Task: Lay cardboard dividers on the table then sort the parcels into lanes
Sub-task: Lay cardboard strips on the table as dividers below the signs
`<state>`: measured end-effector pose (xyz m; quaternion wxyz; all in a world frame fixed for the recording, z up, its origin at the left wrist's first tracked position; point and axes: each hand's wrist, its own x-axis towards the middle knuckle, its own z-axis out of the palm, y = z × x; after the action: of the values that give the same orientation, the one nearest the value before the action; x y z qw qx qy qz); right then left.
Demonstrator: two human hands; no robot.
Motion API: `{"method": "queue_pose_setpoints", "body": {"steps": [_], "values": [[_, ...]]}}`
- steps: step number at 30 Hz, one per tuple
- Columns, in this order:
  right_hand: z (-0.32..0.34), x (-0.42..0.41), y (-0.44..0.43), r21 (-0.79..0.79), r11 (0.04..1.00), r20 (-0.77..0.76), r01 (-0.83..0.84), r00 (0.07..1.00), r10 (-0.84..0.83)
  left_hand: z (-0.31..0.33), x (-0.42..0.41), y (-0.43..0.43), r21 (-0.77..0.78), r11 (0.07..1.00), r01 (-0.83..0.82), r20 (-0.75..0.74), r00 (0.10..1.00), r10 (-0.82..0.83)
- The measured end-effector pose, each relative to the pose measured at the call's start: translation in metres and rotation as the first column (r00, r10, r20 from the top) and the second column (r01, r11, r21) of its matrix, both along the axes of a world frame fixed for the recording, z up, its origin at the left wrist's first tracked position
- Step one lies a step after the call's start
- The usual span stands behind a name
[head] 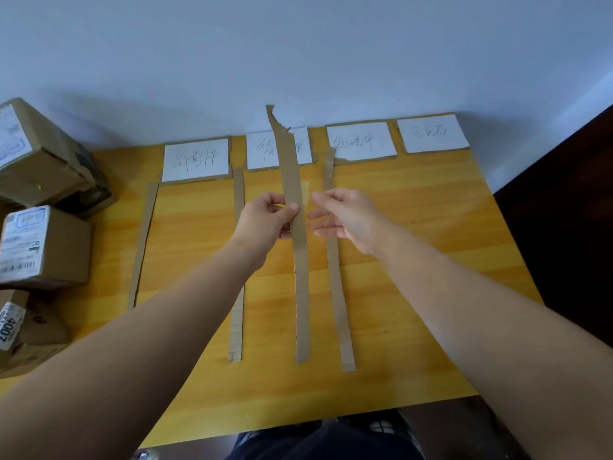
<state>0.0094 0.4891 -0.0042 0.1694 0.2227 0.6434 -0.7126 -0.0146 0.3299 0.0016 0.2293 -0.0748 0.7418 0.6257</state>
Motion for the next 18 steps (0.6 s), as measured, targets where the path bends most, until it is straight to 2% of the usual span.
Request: {"method": "queue_pose_setpoints", "body": {"steps": [5,15,18], "values": [[0.022,0.015,0.02,-0.004,1.0,-0.068,-0.02,0.997,0.02,0.022,0.007,0.031,0.045,0.999,0.016,-0.034,0.999,-0.015],[0.033,0.054,0.115,0.169,0.963,-0.105,0.211,0.975,-0.195,0.026,0.045,0.141,0.099,0.991,0.088,-0.027,0.996,-0.086],[0.029,0.065,0.143,0.166,0.971,-0.069,0.173,0.984,-0.164,0.02,0.056,0.171,0.099,0.992,0.083,0.008,0.996,-0.084]]}}
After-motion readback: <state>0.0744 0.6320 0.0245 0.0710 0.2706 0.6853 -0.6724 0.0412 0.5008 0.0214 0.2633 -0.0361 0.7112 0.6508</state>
